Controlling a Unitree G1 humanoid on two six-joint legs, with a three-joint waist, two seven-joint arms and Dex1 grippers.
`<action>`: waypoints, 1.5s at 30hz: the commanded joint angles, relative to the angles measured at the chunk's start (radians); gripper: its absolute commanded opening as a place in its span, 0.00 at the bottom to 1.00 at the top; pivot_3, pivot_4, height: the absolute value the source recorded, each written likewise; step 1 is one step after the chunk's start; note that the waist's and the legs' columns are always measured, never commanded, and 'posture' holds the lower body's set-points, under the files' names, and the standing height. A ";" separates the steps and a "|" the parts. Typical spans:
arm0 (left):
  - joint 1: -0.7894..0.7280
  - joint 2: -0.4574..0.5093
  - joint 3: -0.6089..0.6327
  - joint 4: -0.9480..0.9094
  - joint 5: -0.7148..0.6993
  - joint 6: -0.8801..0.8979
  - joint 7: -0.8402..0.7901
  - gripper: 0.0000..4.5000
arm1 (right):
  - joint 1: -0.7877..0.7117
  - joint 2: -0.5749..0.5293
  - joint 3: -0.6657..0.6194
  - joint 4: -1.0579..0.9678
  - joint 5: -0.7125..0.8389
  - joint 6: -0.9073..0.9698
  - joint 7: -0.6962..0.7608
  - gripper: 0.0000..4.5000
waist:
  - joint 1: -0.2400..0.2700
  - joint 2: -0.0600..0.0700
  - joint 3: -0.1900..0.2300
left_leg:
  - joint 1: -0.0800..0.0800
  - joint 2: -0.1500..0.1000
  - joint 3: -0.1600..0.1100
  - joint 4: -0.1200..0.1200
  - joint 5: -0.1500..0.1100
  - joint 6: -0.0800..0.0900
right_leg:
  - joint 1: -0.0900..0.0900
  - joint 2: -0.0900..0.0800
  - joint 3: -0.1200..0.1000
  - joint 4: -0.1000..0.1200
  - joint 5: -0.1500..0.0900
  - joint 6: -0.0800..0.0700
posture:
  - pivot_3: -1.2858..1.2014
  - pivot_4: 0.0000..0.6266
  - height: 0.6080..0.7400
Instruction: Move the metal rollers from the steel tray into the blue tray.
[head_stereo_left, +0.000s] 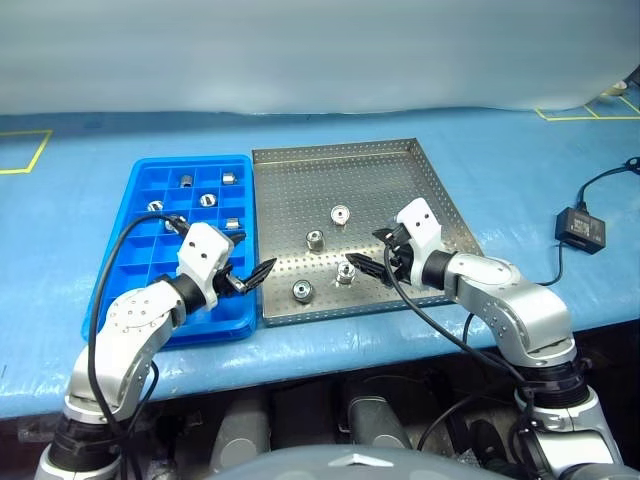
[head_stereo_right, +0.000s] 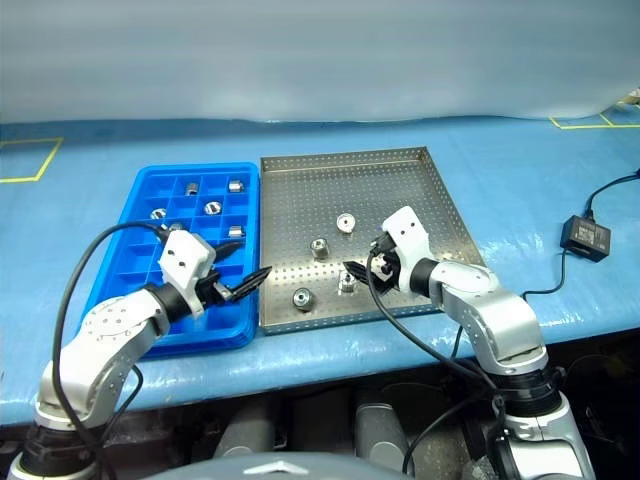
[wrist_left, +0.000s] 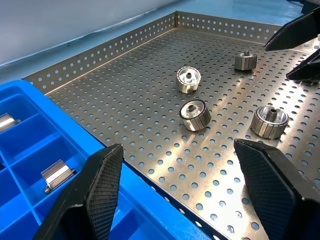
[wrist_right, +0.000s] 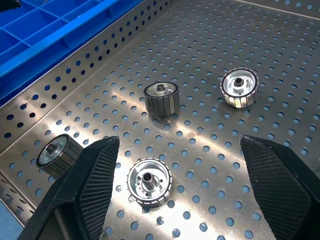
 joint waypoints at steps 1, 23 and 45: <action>-0.015 0.002 0.000 -0.025 -0.001 -0.018 0.001 0.85 | -0.001 0.003 -0.015 -0.035 0.010 -0.019 -0.004 0.90 | -0.001 0.000 0.000 | 0.000 0.000 0.000 0.000 0.000 0.000 | 0.000 0.000 0.000 0.000 0.000 0.000 | 0.50 0.24 1.00; -0.011 0.006 0.000 -0.024 -0.002 -0.022 -0.003 0.85 | -0.009 0.004 -0.009 -0.030 0.006 -0.030 0.001 0.90 | -0.004 0.000 0.000 | 0.000 0.000 -0.001 0.000 0.000 0.000 | 0.000 0.000 0.000 0.000 0.000 0.000 | 0.50 0.24 1.00; -0.248 0.141 -0.222 0.122 0.049 -0.008 -0.221 0.85 | 0.079 0.034 0.013 -0.106 -0.009 -0.054 -0.047 0.90 | -0.015 0.000 0.000 | 0.000 0.000 0.000 0.000 0.000 0.000 | 0.000 0.000 0.000 0.000 0.000 0.000 | 0.46 0.24 1.00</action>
